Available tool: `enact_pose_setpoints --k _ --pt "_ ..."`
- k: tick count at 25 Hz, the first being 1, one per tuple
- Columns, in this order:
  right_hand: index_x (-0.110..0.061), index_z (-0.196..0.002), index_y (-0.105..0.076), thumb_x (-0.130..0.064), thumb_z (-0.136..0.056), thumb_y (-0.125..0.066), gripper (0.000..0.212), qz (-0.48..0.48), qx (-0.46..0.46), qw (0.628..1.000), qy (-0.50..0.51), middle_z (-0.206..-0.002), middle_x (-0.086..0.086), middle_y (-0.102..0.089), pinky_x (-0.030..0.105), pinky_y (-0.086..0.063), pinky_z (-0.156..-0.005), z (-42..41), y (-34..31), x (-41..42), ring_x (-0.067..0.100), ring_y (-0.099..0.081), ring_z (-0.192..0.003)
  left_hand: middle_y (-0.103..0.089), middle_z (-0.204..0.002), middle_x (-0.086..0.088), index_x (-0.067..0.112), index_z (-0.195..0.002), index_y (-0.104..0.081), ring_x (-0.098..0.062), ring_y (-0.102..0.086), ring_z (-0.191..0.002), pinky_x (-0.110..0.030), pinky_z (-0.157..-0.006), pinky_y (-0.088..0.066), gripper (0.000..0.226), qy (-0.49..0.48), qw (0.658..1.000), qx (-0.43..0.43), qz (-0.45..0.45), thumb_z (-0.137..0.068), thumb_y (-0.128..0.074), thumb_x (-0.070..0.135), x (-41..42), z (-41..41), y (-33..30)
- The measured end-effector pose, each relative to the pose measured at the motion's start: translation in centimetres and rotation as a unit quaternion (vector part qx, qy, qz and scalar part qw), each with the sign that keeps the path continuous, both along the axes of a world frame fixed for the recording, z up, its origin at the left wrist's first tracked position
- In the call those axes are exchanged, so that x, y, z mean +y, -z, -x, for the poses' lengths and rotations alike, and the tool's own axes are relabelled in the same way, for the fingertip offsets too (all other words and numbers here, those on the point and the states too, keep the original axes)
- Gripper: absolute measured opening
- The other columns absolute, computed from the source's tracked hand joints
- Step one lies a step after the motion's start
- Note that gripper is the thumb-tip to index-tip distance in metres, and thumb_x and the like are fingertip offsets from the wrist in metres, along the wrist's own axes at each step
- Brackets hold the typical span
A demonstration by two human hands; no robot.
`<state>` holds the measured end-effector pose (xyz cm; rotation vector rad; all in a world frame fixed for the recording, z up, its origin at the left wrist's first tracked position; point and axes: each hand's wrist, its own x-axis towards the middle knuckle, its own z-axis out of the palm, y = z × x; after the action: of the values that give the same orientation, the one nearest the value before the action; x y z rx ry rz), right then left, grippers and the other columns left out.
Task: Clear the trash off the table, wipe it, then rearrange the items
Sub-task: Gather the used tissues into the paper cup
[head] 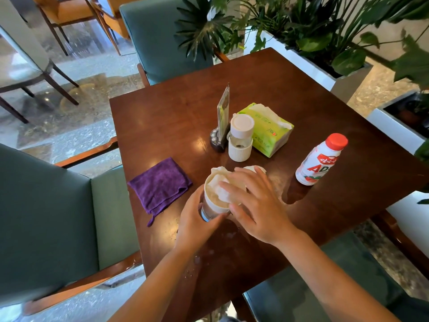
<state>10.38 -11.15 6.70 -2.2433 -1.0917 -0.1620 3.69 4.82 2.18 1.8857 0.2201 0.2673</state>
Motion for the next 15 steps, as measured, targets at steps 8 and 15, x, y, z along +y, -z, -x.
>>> enact_pose_setpoints --k 8,15 --pt "-0.015 -0.106 -0.066 -0.033 -0.094 -0.041 0.033 -0.083 0.008 0.992 0.097 -0.111 0.001 -0.066 0.049 -0.029 -0.107 -0.9 2.5 -0.9 0.017 -0.056 -0.110 -0.053 -0.124 0.031 0.052 -0.124 -0.042 0.001 -0.054 -0.113 -0.015 -0.088 -0.047 0.071 -0.014 0.999 0.014 -0.036 -0.066 -0.081 0.039 1.0 0.1 0.6" --pt "-0.024 -0.138 -0.042 -0.028 -0.090 -0.057 0.050 0.258 0.127 0.936 0.205 -0.150 0.010 -0.030 0.043 -0.032 -0.106 -8.9 10.4 -1.8 0.029 -0.026 -0.136 -0.041 -0.117 0.051 0.068 -0.118 -0.031 0.011 -0.047 -0.112 -0.005 -0.080 -0.042 0.072 -0.050 0.995 0.065 -0.053 -0.056 -0.067 0.070 1.7 0.6 1.3"
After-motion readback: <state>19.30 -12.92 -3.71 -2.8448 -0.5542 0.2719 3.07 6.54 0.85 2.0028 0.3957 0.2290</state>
